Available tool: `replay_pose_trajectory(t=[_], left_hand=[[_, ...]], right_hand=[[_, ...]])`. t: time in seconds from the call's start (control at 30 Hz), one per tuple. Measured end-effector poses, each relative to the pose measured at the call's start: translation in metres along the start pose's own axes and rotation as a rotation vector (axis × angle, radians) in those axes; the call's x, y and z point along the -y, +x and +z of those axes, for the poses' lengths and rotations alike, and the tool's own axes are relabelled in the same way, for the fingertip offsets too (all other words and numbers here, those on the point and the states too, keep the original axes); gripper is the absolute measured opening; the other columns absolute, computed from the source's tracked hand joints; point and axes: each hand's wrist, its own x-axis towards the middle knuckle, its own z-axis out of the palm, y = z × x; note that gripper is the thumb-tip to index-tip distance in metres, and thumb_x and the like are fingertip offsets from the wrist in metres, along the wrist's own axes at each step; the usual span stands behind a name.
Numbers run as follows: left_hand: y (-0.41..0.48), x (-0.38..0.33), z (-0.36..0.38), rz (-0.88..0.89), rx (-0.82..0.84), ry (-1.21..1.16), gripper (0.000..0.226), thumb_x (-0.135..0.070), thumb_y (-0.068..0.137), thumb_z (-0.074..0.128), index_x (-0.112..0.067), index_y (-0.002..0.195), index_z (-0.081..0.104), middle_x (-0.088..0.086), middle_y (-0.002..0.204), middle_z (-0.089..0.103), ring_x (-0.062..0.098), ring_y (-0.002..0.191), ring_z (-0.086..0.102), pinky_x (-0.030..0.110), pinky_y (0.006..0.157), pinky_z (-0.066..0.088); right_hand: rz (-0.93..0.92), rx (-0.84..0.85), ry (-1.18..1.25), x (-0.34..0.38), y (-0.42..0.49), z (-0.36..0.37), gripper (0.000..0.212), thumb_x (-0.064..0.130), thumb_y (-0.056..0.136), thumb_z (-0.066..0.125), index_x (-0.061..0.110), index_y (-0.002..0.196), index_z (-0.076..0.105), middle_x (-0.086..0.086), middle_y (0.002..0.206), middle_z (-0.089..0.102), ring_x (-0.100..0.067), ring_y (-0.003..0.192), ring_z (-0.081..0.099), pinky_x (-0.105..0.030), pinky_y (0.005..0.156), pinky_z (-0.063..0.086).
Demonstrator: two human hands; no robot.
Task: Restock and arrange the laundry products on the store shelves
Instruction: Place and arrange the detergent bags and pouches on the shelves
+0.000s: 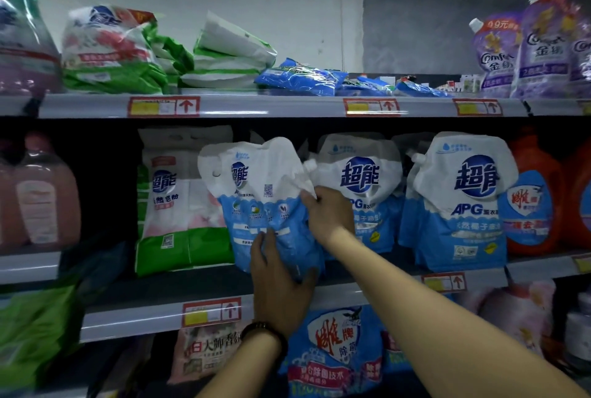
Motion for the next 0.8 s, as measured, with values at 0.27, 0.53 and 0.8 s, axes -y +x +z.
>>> replay_pose_trajectory(t=[0.27,0.53,0.8], left_hand=[[0.006,-0.071,-0.003,-0.305,-0.104,-0.308,0.120,-0.073,0.059,0.068,-0.044,0.160,0.011,-0.005,0.168,0.032,0.032,0.156,0.027,0.059,0.119,0.038],[-0.009,-0.103,-0.021,-0.409,0.030,-0.219,0.079,-0.047,0.077,0.075,-0.053,0.142,0.030,0.008,0.134,0.035,0.037,0.123,0.041,0.043,0.091,0.045],[-0.037,-0.098,-0.023,-0.438,-0.184,-0.277,0.063,-0.044,0.086,0.069,-0.034,0.141,0.038,0.001,0.127,0.062,0.032,0.102,0.067,0.049,0.081,0.058]], right_hand=[[-0.370,-0.150,-0.150,0.056,-0.034,-0.013,0.048,0.040,0.102,0.057,0.021,0.058,0.051,0.005,0.056,0.053,-0.023,0.063,0.055,-0.035,0.059,0.033],[-0.373,-0.213,-0.151,0.058,-0.062,-0.036,0.055,0.038,0.102,0.058,0.023,0.054,0.036,0.007,0.052,0.045,-0.027,0.058,0.054,-0.034,0.057,0.035],[-0.350,-0.110,-0.228,0.073,-0.078,-0.023,0.048,0.037,0.105,0.052,0.018,0.061,0.048,-0.004,0.064,0.059,-0.029,0.065,0.061,-0.042,0.062,0.050]])
